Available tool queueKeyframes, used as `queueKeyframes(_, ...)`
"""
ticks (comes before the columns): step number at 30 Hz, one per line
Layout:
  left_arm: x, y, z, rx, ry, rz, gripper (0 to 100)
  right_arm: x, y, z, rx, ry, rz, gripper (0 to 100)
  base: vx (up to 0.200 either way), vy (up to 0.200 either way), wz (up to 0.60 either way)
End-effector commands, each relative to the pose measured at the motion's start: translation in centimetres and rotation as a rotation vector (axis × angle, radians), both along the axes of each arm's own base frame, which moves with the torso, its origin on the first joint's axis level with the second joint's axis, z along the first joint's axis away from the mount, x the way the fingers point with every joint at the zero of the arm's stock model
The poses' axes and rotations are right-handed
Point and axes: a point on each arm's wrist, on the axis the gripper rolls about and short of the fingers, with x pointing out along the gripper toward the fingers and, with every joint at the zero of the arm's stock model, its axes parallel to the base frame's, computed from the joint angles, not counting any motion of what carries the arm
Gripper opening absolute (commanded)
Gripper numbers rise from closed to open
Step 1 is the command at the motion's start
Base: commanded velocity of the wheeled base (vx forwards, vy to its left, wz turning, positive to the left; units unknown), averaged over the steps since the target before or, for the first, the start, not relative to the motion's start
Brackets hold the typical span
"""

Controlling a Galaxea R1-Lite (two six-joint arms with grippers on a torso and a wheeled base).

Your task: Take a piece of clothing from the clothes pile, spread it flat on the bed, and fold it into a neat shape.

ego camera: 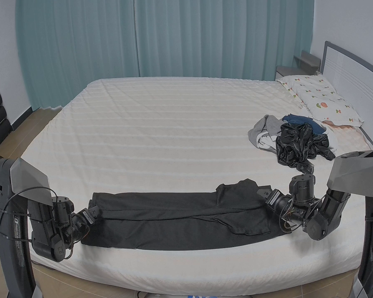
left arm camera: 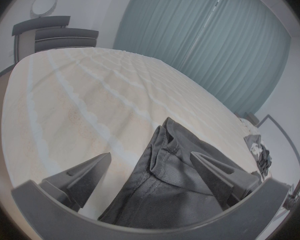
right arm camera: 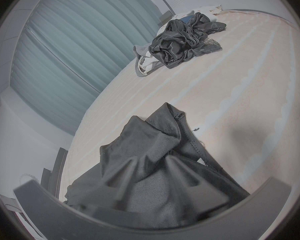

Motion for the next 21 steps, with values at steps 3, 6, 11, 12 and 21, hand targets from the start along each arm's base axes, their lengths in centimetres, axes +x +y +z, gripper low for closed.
queueKeyframes(3,0.0,1.3,2.5,-0.136,-0.104,0.116,100,0.4,-0.7,3.7,0.004,-0.098,0.034,100,0.000,0.000,0.00)
queueKeyframes(6,-0.1,1.7,2.4,-0.164,-0.107,0.137,100,0.9,-0.6,3.5,0.002,-0.089,0.066,100,0.000,0.000,0.00)
queueKeyframes(11,0.0,2.3,2.2,-0.184,-0.103,0.145,100,2.9,0.1,1.4,-0.001,-0.059,0.130,100,0.000,0.000,0.00)
queueKeyframes(12,0.0,2.3,2.0,-0.196,-0.098,0.136,100,3.4,0.3,0.4,-0.014,-0.046,0.165,100,0.000,0.000,0.00)
queueKeyframes(21,0.0,2.2,1.2,-0.201,-0.074,0.129,100,5.3,0.7,-2.9,-0.068,0.005,0.217,0,0.000,0.000,0.00)
